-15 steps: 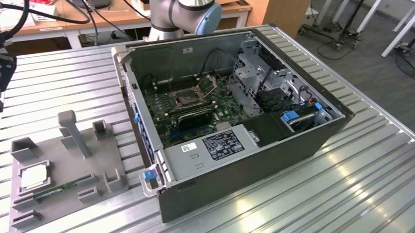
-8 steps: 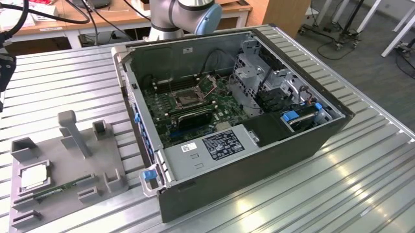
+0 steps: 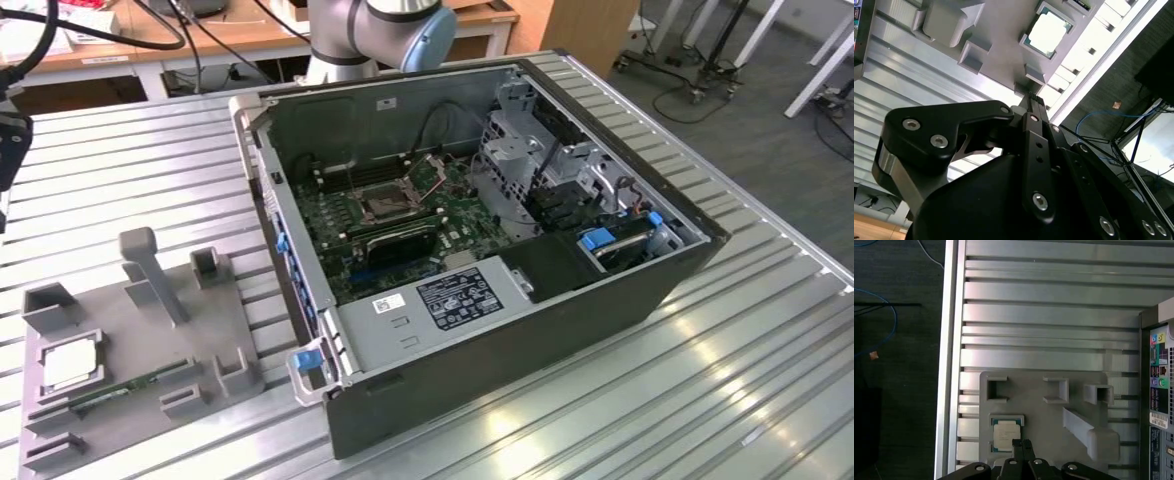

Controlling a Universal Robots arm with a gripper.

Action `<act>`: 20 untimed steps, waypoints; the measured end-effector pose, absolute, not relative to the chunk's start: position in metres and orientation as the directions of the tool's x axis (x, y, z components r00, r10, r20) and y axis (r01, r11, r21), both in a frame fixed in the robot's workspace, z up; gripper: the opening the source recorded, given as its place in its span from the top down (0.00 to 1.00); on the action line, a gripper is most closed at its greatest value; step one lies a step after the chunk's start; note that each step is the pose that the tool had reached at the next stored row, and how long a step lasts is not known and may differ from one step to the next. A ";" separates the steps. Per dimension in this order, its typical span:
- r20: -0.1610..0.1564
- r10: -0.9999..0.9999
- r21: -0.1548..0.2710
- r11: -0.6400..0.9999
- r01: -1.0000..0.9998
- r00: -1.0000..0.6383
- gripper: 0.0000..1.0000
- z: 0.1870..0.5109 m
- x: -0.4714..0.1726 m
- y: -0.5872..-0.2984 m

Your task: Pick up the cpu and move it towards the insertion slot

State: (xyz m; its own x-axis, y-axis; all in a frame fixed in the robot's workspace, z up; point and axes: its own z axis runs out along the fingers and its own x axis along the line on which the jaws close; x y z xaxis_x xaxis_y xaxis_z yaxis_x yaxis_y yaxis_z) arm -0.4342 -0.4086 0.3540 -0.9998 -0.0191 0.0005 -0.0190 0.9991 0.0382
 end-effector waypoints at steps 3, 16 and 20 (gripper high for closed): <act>0.001 -0.019 0.038 0.999 -0.019 -1.000 0.89 0.354 -0.434 -0.412; 0.000 -0.019 0.038 0.999 -0.019 -1.000 0.89 0.354 -0.434 -0.420; 0.000 -0.019 0.038 0.999 -0.019 -1.000 0.89 0.353 -0.434 -0.420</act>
